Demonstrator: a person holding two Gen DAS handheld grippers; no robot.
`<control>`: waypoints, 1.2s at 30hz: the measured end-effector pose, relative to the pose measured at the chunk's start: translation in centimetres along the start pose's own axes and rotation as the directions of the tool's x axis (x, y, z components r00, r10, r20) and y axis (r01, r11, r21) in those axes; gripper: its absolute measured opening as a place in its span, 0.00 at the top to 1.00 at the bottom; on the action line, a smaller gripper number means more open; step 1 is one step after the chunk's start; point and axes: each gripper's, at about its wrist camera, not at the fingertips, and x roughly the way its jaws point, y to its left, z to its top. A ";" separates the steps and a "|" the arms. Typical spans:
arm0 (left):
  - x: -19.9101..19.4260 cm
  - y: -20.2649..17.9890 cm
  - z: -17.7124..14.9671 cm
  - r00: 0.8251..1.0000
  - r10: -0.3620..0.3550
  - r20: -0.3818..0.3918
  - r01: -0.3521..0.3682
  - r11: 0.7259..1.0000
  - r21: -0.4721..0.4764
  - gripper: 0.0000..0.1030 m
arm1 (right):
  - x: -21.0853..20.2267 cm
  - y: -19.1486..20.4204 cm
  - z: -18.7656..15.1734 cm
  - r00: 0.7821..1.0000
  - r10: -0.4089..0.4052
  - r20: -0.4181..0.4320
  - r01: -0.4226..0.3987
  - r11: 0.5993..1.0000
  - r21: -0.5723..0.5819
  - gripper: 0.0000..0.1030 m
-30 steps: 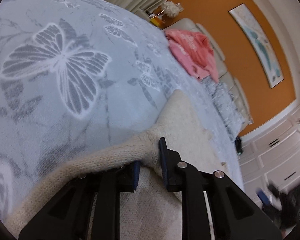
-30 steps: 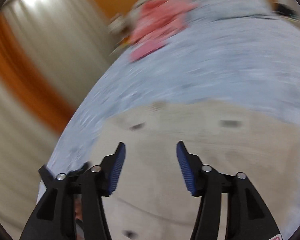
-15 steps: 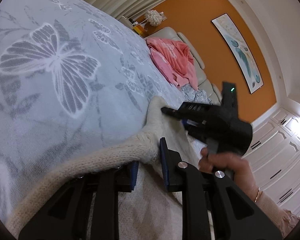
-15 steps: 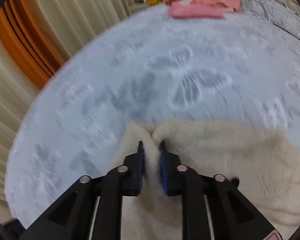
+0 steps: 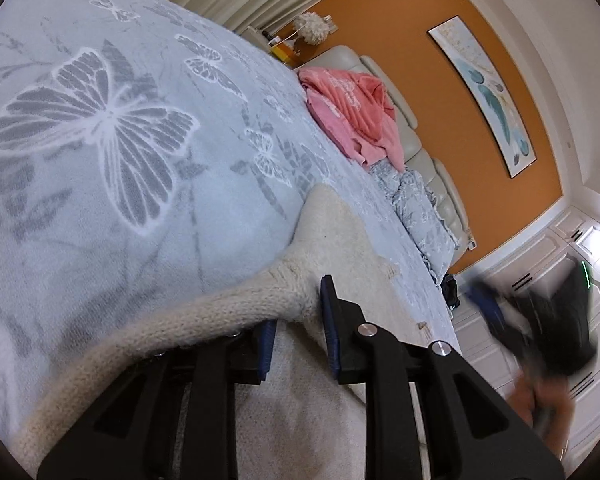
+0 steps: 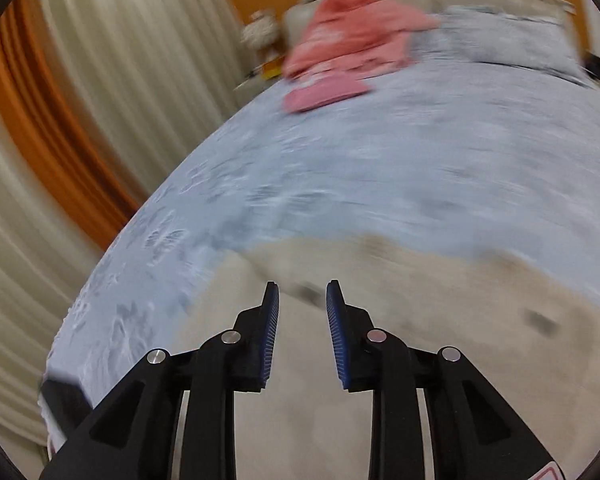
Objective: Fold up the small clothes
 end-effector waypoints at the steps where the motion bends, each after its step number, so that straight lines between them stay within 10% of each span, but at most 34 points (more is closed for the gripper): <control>1: -0.5 -0.8 -0.2 0.999 0.029 -0.028 -0.028 1.000 0.004 0.77 | -3.1 -3.5 -1.0 0.999 -0.043 0.004 0.043 0.998 0.038 0.75; 4: -3.9 -5.2 -3.2 0.999 -0.010 -0.043 0.013 0.997 0.078 0.56 | -10.3 -13.4 -2.7 0.975 -0.220 0.014 0.217 0.968 0.130 0.70; 6: -5.1 -8.8 -6.7 0.991 -0.090 -0.094 0.097 0.993 0.065 0.16 | -12.2 -18.3 -2.9 0.959 -0.284 -0.007 0.279 0.937 0.212 0.66; 8: -2.9 -13.1 -11.0 0.956 -0.170 -0.239 0.174 0.985 -0.004 0.12 | -12.6 -22.1 -3.0 0.962 -0.269 -0.044 0.270 0.918 0.291 0.57; 10: 0.7 -16.1 -15.2 0.909 -0.193 -0.370 0.173 0.981 -0.088 0.12 | -11.3 -24.1 -3.0 0.969 -0.237 -0.076 0.249 0.909 0.335 0.41; 13: 4.6 -18.4 -19.1 0.882 -0.153 -0.445 0.099 0.985 -0.144 0.15 | -8.4 -25.4 -3.6 0.964 -0.215 -0.155 0.256 0.903 0.344 0.38; 14: 5.4 -18.9 -19.8 0.883 -0.135 -0.449 0.077 0.986 -0.145 0.21 | -7.5 -25.8 -3.7 0.964 -0.194 -0.180 0.247 0.904 0.349 0.42; 16: 6.7 -19.9 -20.5 0.893 -0.083 -0.443 0.039 0.993 -0.107 0.40 | -6.1 -25.6 -4.1 0.967 -0.162 -0.195 0.222 0.912 0.345 0.94; 19: 8.5 -19.6 -21.2 0.869 -0.024 -0.495 -0.017 0.997 -0.078 0.75 | -9.4 -24.4 -3.3 0.990 -0.141 -0.013 0.138 0.935 0.327 0.93; 21: 8.7 -19.0 -21.2 0.873 -0.041 -0.486 0.009 0.998 -0.069 0.79 | -9.4 -25.7 -3.8 0.981 -0.195 -0.006 0.187 0.933 0.308 0.94; 23: 8.7 -19.8 -21.8 0.880 -0.008 -0.475 0.024 0.999 0.027 0.79 | -5.4 -28.9 -6.3 0.950 -0.220 -0.223 0.285 0.902 0.323 0.94; 28: 6.5 -20.7 -20.5 0.867 -0.021 -0.498 0.064 0.996 0.069 0.67 | -11.8 -28.4 -8.1 0.992 -0.121 -0.043 0.127 0.866 0.483 0.77; 31: 0.1 -19.1 -16.4 0.900 -0.053 -0.433 0.109 0.988 0.105 0.46 | -17.6 -25.8 -12.5 0.995 -0.101 0.002 0.089 0.888 0.451 0.51; 33: -5.8 -16.3 -12.7 0.946 0.032 -0.322 0.025 0.985 0.172 0.21 | -20.7 -23.6 -16.5 0.996 -0.085 -0.033 0.091 0.903 0.421 0.42; 36: -13.1 -11.8 -8.9 0.958 0.210 -0.194 -0.159 0.955 0.252 0.18 | -24.4 -20.3 -24.1 0.988 -0.050 -0.144 0.103 0.915 0.389 0.42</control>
